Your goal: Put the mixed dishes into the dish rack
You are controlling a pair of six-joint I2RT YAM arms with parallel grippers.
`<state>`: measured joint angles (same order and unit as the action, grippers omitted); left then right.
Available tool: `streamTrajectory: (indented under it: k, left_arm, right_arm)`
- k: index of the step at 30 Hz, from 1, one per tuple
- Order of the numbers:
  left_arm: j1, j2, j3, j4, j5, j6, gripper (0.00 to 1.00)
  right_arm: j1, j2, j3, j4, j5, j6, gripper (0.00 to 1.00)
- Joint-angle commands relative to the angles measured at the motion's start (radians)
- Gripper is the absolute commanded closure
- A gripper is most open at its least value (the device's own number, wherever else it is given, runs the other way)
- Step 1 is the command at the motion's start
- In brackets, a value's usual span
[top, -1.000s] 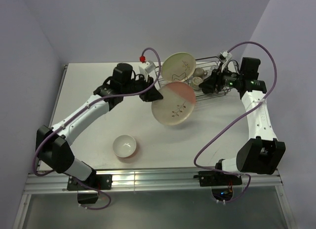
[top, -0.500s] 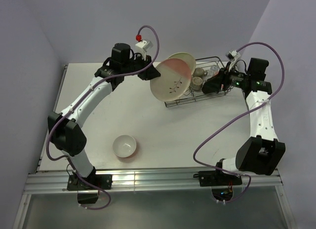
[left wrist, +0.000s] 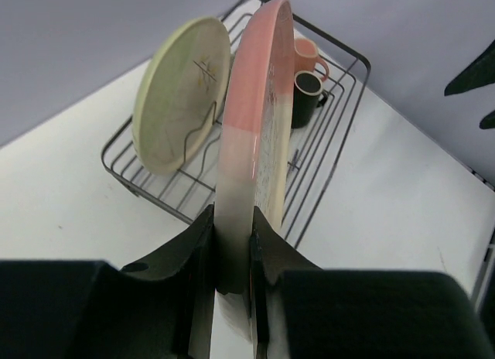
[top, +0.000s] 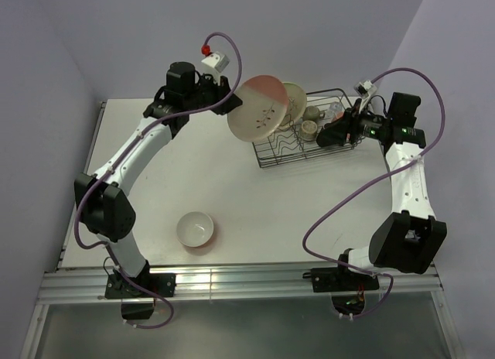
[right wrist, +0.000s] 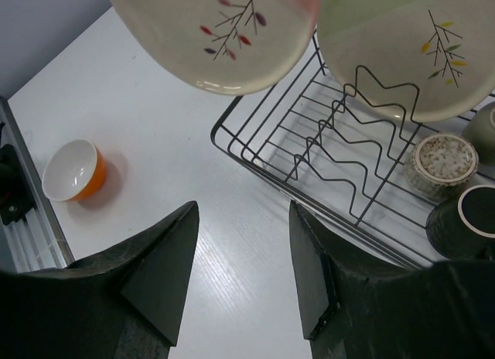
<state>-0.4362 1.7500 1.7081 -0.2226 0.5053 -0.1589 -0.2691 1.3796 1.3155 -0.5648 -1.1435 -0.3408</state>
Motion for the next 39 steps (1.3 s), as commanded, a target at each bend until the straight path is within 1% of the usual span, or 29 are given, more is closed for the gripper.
streamTrajectory:
  k: [1,6,10,12,16,21,30,31,39]
  left_arm:
    - [0.007,-0.003,0.096,0.252,-0.014,0.032,1.00]
    - [0.017,0.060,0.148,0.262,-0.030,0.084,1.00]
    - [0.024,0.106,0.162,0.322,-0.016,0.123,1.00]
    - [0.024,0.127,0.195,0.335,-0.016,0.125,1.00]
    - [0.024,0.195,0.245,0.353,0.028,0.130,1.00]
    - [0.013,0.230,0.242,0.443,0.071,0.119,1.00]
    - [-0.018,0.313,0.314,0.456,0.082,0.148,1.00]
    - [-0.019,0.330,0.321,0.451,0.084,0.183,1.00]
    - [-0.045,0.387,0.340,0.480,0.084,0.254,1.00]
  right_arm:
    - [-0.007,-0.005,-0.005,0.031,-0.021,-0.010,0.42]
    - [-0.007,-0.005,-0.024,0.039,-0.021,0.002,0.42]
    - [-0.007,-0.020,-0.051,0.039,-0.002,-0.012,0.42]
    - [-0.007,-0.034,-0.070,0.034,0.007,-0.033,0.42]
    - [-0.007,-0.039,-0.076,0.014,0.016,-0.064,0.42]
    - [-0.007,-0.030,-0.074,0.003,0.016,-0.079,0.42]
    - [-0.007,-0.014,-0.088,0.003,0.014,-0.090,0.42]
    - [-0.007,-0.013,-0.088,0.003,0.013,-0.090,0.42]
    - [-0.007,-0.008,-0.091,0.000,0.010,-0.093,0.42]
